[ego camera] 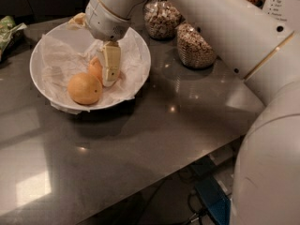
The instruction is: Pick orange from white bowl
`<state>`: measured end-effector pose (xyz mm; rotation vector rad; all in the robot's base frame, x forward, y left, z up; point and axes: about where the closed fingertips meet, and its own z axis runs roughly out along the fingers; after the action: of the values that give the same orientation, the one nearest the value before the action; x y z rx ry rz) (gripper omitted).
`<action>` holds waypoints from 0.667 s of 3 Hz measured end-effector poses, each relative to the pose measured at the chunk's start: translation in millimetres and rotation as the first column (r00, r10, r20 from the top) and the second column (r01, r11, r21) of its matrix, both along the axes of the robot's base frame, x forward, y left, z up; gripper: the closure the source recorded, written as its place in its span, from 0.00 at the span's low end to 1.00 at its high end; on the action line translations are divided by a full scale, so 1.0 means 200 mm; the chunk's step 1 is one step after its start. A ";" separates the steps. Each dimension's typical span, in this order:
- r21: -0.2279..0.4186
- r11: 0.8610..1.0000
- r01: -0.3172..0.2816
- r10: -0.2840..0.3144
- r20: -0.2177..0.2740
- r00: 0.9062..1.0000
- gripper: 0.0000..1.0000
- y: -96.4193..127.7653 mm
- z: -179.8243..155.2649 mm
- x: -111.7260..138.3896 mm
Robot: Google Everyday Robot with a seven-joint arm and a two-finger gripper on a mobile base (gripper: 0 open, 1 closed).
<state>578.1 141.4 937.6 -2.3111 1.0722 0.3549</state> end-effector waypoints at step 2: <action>0.029 0.999 -0.017 0.019 -0.085 0.996 0.00 0.08 -0.15 -0.06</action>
Offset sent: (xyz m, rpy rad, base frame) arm -0.0226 0.0268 -0.0539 0.0557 0.1593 0.0271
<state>565.9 157.6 907.9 -2.2999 1.0805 0.4762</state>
